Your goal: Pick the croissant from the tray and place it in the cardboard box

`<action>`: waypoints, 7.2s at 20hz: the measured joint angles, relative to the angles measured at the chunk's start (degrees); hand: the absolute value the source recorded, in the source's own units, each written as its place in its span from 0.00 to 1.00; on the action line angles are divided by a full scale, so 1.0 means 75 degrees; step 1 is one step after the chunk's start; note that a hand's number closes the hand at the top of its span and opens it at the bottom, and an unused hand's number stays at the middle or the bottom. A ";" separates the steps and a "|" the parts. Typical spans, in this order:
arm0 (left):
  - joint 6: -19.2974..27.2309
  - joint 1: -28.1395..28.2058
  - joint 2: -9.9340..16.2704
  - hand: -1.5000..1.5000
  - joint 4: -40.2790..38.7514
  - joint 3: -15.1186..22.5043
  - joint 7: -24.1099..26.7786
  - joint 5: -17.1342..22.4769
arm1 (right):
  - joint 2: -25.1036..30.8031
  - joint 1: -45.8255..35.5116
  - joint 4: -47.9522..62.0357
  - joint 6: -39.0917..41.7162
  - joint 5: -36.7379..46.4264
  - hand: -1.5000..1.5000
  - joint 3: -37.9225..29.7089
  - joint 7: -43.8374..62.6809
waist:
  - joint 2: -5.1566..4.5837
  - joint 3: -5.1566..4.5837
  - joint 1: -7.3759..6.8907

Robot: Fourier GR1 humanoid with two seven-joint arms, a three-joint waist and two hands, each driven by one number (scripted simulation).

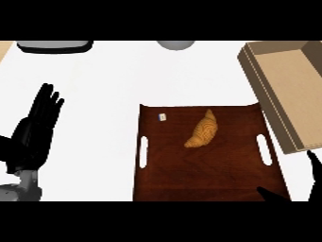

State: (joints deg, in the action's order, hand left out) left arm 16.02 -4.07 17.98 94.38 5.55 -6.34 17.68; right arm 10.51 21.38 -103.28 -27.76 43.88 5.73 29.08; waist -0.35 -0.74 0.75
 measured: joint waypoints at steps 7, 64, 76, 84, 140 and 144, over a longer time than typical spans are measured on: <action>-0.0134 -0.0199 -0.0025 0.50 -0.0137 0.0096 -0.0091 -0.0015 | -0.0639 -0.1122 -0.1691 0.2259 0.1366 0.00 0.1100 0.3378 | 0.0005 0.0029 -0.0217; -0.0476 -0.0385 -0.0513 0.50 -0.0119 -0.0427 -0.0521 -0.0480 | -0.1355 -0.5136 0.2815 0.1945 0.1250 0.00 0.1616 0.4960 | 0.0043 0.0099 -0.0144; -0.0518 -0.0405 -0.0604 0.50 0.0029 -0.0508 -0.0784 -0.0623 | -0.1350 -0.5347 0.3558 0.1524 0.0951 0.00 0.1799 0.4916 | 0.0045 0.0098 -0.0147; -0.0546 -0.0345 -0.0829 0.50 -0.0022 -0.0461 -0.0620 -0.0829 | -0.1353 -0.5466 0.4092 0.1137 0.0842 1.00 0.1913 0.4762 | 0.0057 0.0094 -0.0141; -0.0972 -0.0312 -0.1154 0.50 0.0012 -0.0893 -0.0737 -0.1143 | 0.0441 -0.8769 0.2420 0.3871 0.1927 1.00 -0.0176 0.1967 | 0.0043 0.0098 -0.0119; -0.1024 -0.0271 -0.1110 0.50 0.0193 -0.0944 -0.0867 -0.1104 | 0.1132 -0.8741 0.3081 0.3680 0.2027 1.00 -0.0687 0.1389 | 0.0035 0.0099 -0.0143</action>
State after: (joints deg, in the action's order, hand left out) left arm 8.34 -6.10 9.65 95.82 -1.53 -12.85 9.40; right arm 19.01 -44.18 -80.17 -0.16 59.09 0.58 39.50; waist -0.08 0.00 -0.32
